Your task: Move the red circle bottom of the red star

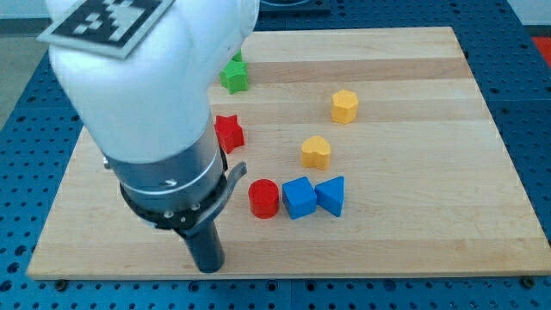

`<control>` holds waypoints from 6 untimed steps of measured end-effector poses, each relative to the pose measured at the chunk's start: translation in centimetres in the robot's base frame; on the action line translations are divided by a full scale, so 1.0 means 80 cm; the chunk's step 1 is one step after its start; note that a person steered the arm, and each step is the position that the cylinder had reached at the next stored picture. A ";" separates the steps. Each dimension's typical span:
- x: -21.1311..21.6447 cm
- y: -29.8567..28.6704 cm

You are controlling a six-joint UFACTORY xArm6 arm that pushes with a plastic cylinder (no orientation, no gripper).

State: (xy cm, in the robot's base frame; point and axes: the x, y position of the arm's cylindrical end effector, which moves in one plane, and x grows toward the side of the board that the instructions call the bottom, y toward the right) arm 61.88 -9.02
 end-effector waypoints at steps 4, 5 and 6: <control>-0.032 0.096; -0.123 0.091; -0.142 0.074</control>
